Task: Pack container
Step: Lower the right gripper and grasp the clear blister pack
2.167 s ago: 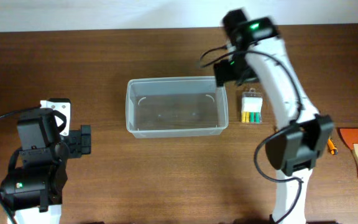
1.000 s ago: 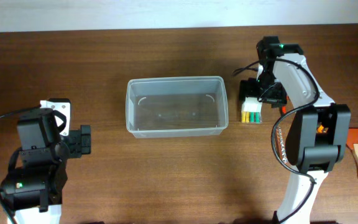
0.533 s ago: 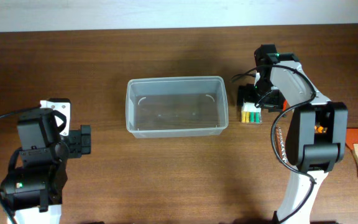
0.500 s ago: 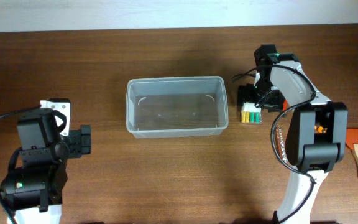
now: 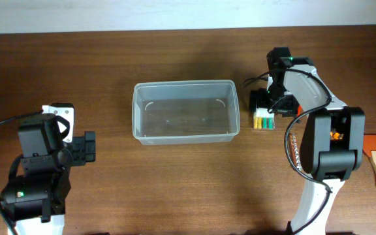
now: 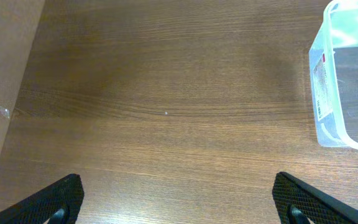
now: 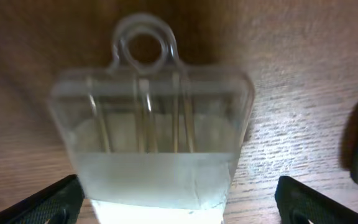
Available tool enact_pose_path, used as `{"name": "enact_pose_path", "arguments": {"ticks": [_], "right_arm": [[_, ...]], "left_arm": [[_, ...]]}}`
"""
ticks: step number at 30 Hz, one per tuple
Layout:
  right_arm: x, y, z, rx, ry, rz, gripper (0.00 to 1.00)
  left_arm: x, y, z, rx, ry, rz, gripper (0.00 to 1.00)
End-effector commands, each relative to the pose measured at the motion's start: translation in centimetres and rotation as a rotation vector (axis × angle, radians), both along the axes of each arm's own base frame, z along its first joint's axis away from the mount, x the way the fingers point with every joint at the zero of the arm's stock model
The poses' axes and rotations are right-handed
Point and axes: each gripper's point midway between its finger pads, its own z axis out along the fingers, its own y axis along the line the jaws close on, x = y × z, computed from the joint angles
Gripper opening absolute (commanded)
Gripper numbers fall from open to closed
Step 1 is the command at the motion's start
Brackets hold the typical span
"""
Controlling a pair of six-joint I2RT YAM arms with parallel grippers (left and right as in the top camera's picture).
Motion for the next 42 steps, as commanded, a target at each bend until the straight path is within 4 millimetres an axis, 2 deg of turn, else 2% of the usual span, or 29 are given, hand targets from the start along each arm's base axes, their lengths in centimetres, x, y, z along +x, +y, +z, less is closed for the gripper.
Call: {"name": "enact_pose_path", "arguments": {"ticks": [1,13,22,26,29,31,34,42], "right_arm": [[-0.8,-0.3,-0.6,-0.020,0.018,0.010,0.99],[-0.2,-0.3,-0.9,-0.019,-0.011,0.010,1.00],[0.1,-0.2,-0.9,-0.015,-0.023,0.009,0.93],[0.1,0.1,-0.9,0.005,-0.023,0.001,0.85],[0.1,0.2,-0.9,0.011,-0.023,-0.016,0.84],[0.1,0.2,-0.9,0.011,-0.023,-0.017,0.76],[0.1,0.2,-0.9,0.011,-0.023,-0.017,0.58],[0.4,0.2,-0.7,0.012,-0.031,-0.017,0.57]], "left_arm": [[0.1,0.3,0.7,0.001,-0.017,0.021,0.99],[0.1,0.3,0.7,0.002,-0.017,0.021,0.99],[0.1,0.3,0.6,0.001,-0.016,0.021,0.99],[0.1,0.3,0.6,0.001,-0.016,0.021,0.99],[0.1,0.3,0.6,0.001,-0.016,0.021,0.99],[0.1,0.3,0.6,0.001,-0.016,0.021,0.99],[0.1,0.3,0.6,0.001,-0.016,0.021,0.99],[0.1,0.3,0.6,0.001,-0.016,0.021,0.99]]}}
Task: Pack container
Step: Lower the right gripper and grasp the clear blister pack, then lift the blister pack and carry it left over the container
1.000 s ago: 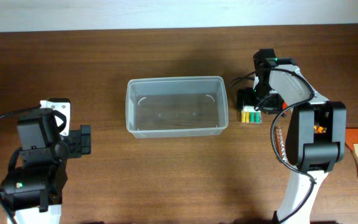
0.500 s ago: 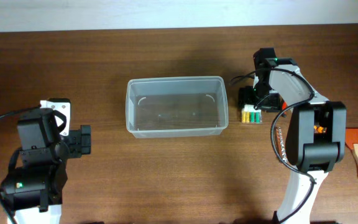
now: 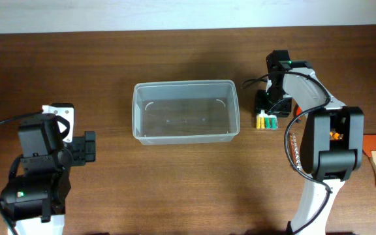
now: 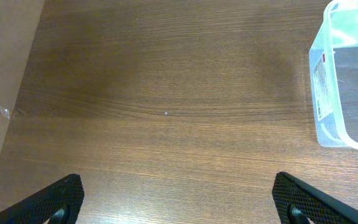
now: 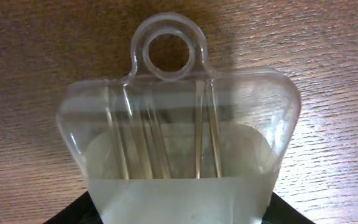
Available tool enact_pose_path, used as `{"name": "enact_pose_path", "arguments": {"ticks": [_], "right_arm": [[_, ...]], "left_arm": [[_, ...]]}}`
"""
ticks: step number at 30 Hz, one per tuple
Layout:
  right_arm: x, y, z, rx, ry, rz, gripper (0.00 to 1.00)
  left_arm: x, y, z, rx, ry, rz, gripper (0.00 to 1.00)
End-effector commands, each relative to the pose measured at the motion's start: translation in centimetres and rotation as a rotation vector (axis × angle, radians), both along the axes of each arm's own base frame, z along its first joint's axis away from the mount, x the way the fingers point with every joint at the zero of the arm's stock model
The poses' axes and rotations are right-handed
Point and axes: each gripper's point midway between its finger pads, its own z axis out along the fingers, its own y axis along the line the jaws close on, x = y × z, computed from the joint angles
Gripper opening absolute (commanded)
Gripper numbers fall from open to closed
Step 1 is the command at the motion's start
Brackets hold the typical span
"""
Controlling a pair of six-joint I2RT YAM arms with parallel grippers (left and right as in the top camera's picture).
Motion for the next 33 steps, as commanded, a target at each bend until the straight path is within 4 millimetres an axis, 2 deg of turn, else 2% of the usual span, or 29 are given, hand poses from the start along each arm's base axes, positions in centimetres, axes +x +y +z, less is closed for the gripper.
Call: {"name": "enact_pose_path", "arguments": {"ticks": [1,5,10,14,16,20,23,26,28,33], "right_arm": [[0.3,0.0,0.6,-0.001,-0.011,-0.006,0.57],[1.0,0.0,2.1,0.000,-0.025,-0.005,0.57],[2.6,0.1,5.9,-0.002,-0.071,0.041,0.57],[3.8,0.1,9.9,-0.003,-0.121,0.059,0.57],[4.2,0.2,12.8,-0.001,-0.152,0.070,0.57],[4.3,1.4,17.6,0.002,-0.207,0.133,0.58],[3.7,3.6,21.0,0.016,-0.246,0.171,0.58],[2.6,6.6,23.1,0.037,-0.270,0.163,0.58],[2.0,8.8,23.7,0.053,-0.274,0.160,0.58],[0.3,14.5,23.6,0.079,-0.264,0.213,0.58]], "left_arm": [[0.1,0.3,0.6,0.001,-0.016,0.021,0.99],[0.1,0.3,0.6,0.001,-0.016,0.021,0.99],[0.1,0.3,0.6,0.001,-0.016,0.021,0.99],[0.1,0.3,0.7,0.002,-0.017,0.021,0.99],[0.1,0.3,0.7,0.002,-0.017,0.021,0.99],[0.1,0.3,0.7,0.002,-0.017,0.021,0.99],[0.1,0.3,0.7,0.002,-0.018,0.021,0.99],[0.3,0.4,0.9,0.003,-0.029,0.021,0.99],[0.5,0.4,1.0,0.004,-0.037,0.021,0.99],[0.6,0.4,1.1,0.004,-0.043,0.021,0.99]]}}
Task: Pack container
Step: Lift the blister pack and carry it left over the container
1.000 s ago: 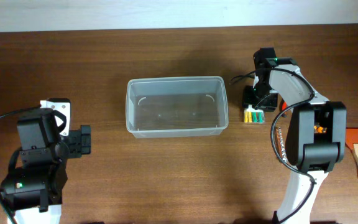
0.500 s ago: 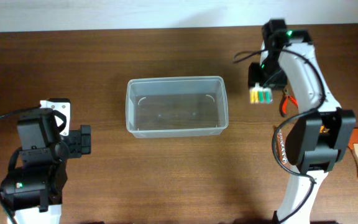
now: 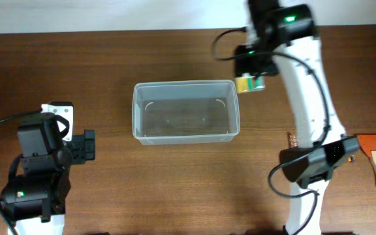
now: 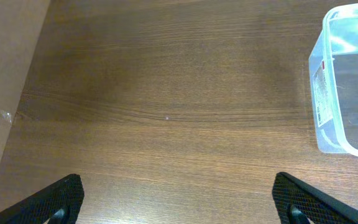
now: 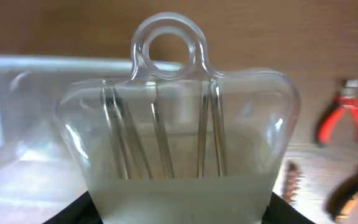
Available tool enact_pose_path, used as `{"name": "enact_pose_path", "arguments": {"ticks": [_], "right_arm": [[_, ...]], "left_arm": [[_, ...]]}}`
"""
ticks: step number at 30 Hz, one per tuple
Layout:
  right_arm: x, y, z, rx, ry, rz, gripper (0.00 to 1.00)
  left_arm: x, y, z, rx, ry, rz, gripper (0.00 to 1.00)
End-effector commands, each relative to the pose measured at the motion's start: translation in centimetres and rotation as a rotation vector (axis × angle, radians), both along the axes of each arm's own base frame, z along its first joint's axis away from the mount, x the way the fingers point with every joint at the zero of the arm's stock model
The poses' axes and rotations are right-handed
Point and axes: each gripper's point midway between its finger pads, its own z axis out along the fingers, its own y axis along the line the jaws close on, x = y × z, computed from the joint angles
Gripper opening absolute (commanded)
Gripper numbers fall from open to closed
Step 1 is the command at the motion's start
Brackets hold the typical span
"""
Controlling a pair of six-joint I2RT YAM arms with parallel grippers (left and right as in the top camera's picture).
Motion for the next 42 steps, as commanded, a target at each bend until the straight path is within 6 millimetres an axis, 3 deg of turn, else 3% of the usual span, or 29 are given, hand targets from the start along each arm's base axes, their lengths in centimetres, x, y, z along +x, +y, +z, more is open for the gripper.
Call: {"name": "enact_pose_path", "arguments": {"ticks": [1,5,9,15,23,29,34,42], "right_arm": [[-1.2,3.7,1.1,0.036,-0.024,-0.007,0.58],[-1.8,6.0,1.0,0.028,-0.039,-0.014,0.58],[-2.1,7.0,0.2,0.021,-0.028,-0.045,0.58],[0.1,7.6,-3.4,0.001,-0.050,-0.006,0.58],[0.3,6.0,-9.1,-0.041,0.030,-0.022,0.58],[0.1,3.7,-11.8,-0.053,0.088,-0.093,0.58],[-0.6,3.5,-12.7,-0.053,0.121,-0.094,0.58],[-1.0,6.0,-12.7,-0.015,0.113,-0.043,0.58]], "left_arm": [[0.2,0.3,0.8,0.002,-0.023,0.020,0.99],[0.2,0.3,0.8,0.002,-0.024,0.020,0.99],[0.2,0.3,0.8,0.002,-0.024,0.020,0.99],[0.2,0.3,0.8,0.002,-0.024,0.020,0.99],[0.2,0.3,0.8,0.002,-0.022,0.020,0.99],[0.2,0.3,0.8,0.002,-0.023,0.020,0.99],[0.2,0.3,0.8,0.001,-0.022,0.021,0.99],[0.2,0.3,0.8,0.001,-0.023,0.020,0.99]]}}
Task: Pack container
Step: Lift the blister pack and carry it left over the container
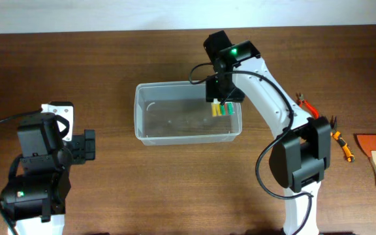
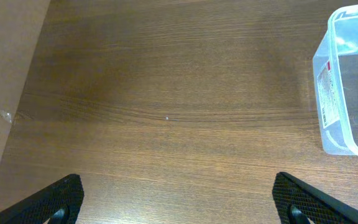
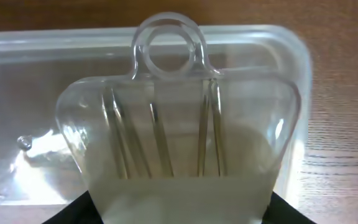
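Note:
The clear plastic container (image 1: 140, 117) sits open at the middle of the table. My right gripper (image 1: 222, 98) is shut on a small clear packet of yellow and green bits (image 1: 222, 109), held over the container's right end. In the right wrist view the packet (image 3: 178, 130) with its hanging loop fills the frame, the container's rim (image 3: 294, 46) behind it. My left gripper (image 2: 179, 208) is open over bare wood at the left, the container's left end (image 2: 337, 99) far ahead of it.
Red-handled pliers (image 1: 303, 101), an orange-handled tool (image 1: 341, 145) and a scraper with an orange blade (image 1: 375, 153) lie at the right side of the table. A cardboard surface (image 2: 5, 74) borders the table's left edge.
My right gripper, with the packet, has moved from above the container's far right corner to over the container's right end, lower and nearer. The left arm is still.
My right gripper stood open around the packet lying on the table right of the container. Then it was shut on it there. Then it held the packet high by the container's far right corner, and now over the container's right end.

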Available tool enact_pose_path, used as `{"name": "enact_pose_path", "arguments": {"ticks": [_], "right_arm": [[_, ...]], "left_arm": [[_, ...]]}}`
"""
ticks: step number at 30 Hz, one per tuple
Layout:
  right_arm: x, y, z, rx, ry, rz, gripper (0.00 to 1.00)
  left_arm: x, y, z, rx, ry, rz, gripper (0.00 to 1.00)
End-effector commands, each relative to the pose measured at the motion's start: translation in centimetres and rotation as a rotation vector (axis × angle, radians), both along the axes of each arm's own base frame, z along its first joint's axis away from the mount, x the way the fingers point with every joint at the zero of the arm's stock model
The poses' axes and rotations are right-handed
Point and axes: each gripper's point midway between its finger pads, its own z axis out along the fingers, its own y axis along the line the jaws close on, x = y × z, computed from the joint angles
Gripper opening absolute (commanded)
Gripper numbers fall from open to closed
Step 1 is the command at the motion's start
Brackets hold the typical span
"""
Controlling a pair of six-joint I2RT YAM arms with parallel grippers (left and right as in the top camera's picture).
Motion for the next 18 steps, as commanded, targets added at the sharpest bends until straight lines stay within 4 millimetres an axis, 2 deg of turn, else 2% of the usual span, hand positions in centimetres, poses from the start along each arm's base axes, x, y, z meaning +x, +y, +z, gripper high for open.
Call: {"name": "enact_pose_path", "arguments": {"ticks": [1,5,10,18], "right_arm": [[-0.8,1.7,0.3,0.018,0.001,0.032,0.58],[-1.4,2.3,0.3,0.017,0.014,0.045,0.58],[-2.2,1.9,0.0,0.002,0.048,0.030,0.58],[-2.0,2.0,-2.1,0.008,0.041,0.014,0.59]], "left_arm": [[0.2,0.3,0.8,0.002,-0.023,0.021,0.99],[0.2,0.3,0.8,0.001,-0.023,0.020,0.99],[0.1,0.3,0.7,0.001,-0.020,0.020,0.99],[0.1,0.3,0.7,0.001,-0.020,0.020,0.99]]}}
